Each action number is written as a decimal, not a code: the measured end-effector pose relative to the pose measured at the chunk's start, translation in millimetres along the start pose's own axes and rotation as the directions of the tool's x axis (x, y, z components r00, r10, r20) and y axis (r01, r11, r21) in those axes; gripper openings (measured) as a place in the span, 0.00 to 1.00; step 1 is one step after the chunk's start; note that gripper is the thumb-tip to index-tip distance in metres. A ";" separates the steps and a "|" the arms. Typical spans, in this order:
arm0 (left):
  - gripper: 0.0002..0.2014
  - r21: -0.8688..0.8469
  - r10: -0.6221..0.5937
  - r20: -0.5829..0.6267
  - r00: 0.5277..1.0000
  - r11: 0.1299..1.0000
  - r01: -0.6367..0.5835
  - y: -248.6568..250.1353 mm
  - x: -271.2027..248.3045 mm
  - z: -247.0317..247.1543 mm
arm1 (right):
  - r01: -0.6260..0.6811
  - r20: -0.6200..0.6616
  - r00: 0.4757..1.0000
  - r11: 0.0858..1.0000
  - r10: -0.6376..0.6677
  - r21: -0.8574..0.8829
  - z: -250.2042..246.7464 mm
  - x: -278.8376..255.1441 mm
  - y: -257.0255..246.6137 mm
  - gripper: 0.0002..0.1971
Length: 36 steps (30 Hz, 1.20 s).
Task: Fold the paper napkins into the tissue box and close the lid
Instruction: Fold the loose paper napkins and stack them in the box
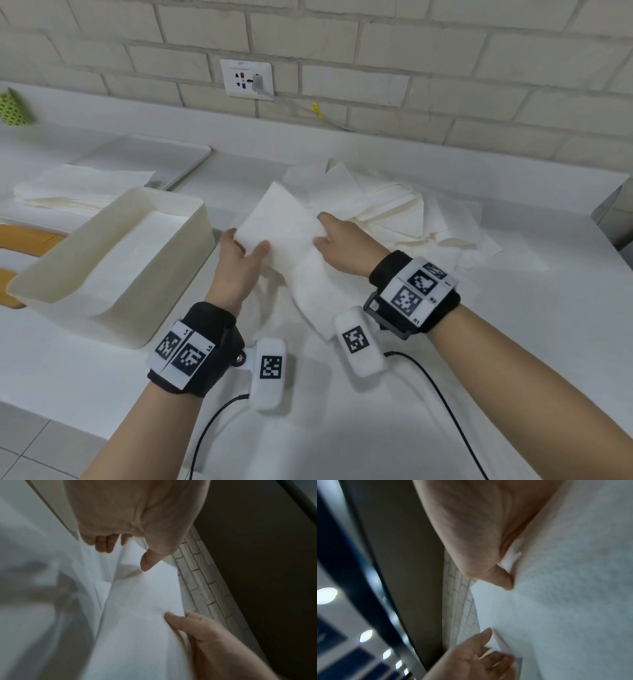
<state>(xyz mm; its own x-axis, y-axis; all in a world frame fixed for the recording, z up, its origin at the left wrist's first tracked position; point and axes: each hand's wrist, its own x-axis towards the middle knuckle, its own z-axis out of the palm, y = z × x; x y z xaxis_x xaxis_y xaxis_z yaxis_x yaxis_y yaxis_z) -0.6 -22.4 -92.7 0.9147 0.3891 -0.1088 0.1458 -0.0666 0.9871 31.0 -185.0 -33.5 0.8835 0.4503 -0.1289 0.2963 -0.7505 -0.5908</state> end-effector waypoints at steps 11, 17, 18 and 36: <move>0.39 0.061 -0.031 0.452 0.891 0.998 0.004 29.6 -27.3 -21.8 | -0.128 -0.071 0.978 0.829 0.197 0.545 0.6 12.1 -2.9 0.27; 0.52 0.275 -0.022 0.506 0.862 0.951 -0.137 50.0 -32.1 -65.6 | 0.134 -0.299 0.954 0.917 -0.017 0.375 -16.9 38.1 -20.9 0.09; 0.54 0.287 0.003 0.470 0.883 0.945 -0.156 54.7 -33.3 -75.3 | 0.177 -0.314 0.946 0.938 -0.078 0.300 -18.7 41.9 -27.4 0.10; 0.20 0.770 -0.117 -0.002 0.993 0.633 0.076 51.4 14.0 -210.8 | 0.292 -0.060 0.950 0.940 -0.307 -0.178 61.3 138.3 -147.9 0.22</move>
<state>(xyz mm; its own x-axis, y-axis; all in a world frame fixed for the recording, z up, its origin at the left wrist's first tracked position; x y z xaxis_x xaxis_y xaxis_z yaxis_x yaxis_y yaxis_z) -59.8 173.3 -18.7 0.8909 0.3957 -0.2232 0.4518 -0.7205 0.5261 87.2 17.9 -12.7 0.7701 0.6289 0.1067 0.6013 -0.6598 -0.4507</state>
